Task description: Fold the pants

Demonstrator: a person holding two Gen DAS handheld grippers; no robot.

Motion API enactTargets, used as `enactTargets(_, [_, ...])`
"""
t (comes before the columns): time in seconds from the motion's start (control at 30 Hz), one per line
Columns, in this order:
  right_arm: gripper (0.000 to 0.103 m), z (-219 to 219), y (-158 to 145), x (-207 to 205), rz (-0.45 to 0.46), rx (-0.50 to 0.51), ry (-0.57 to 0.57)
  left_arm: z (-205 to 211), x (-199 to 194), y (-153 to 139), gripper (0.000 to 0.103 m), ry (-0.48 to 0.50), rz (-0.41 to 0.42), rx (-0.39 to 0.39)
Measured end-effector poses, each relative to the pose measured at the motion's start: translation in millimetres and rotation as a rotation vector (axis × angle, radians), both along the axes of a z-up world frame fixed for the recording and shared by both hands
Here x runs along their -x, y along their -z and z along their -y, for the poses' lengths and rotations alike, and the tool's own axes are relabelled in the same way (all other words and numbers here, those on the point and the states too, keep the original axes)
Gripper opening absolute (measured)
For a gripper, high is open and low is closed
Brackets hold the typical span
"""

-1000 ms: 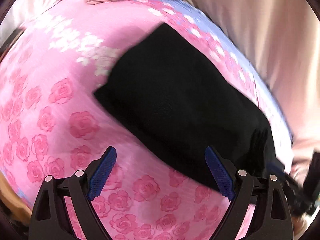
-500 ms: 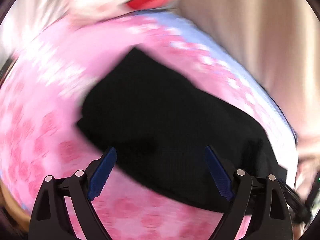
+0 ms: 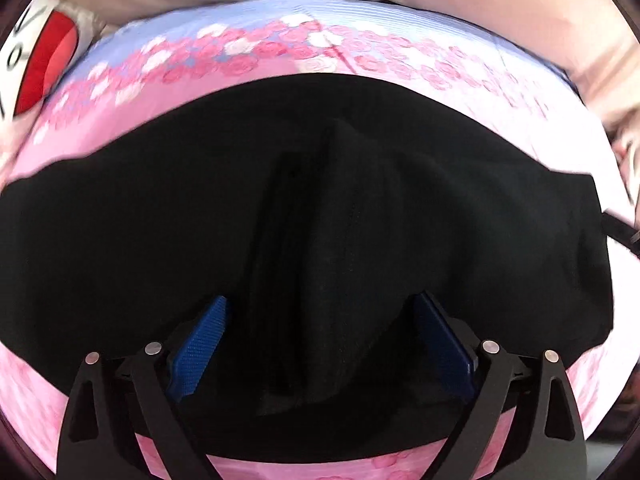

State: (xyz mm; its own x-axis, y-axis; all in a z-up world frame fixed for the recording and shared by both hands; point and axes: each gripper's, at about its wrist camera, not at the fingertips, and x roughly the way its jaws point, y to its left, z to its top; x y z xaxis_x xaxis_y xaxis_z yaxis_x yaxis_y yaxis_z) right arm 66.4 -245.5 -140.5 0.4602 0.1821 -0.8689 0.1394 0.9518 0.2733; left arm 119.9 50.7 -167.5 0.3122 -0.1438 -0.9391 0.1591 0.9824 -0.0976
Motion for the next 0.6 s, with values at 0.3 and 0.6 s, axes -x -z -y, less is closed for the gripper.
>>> enactTargets(0.3, [0.034, -19.6, -43.7, 24.3, 0.074, 0.002, -0.065, -95.0, 29.2, -18.5, 0.092, -0.298, 0.001, 0.315])
enactTargets(0.6, [0.035, -76.7, -41.1, 50.2, 0.002, 0.006, -0.201, -263.6, 69.9, 2.7, 0.088, -0.674, 0.118, 0.627])
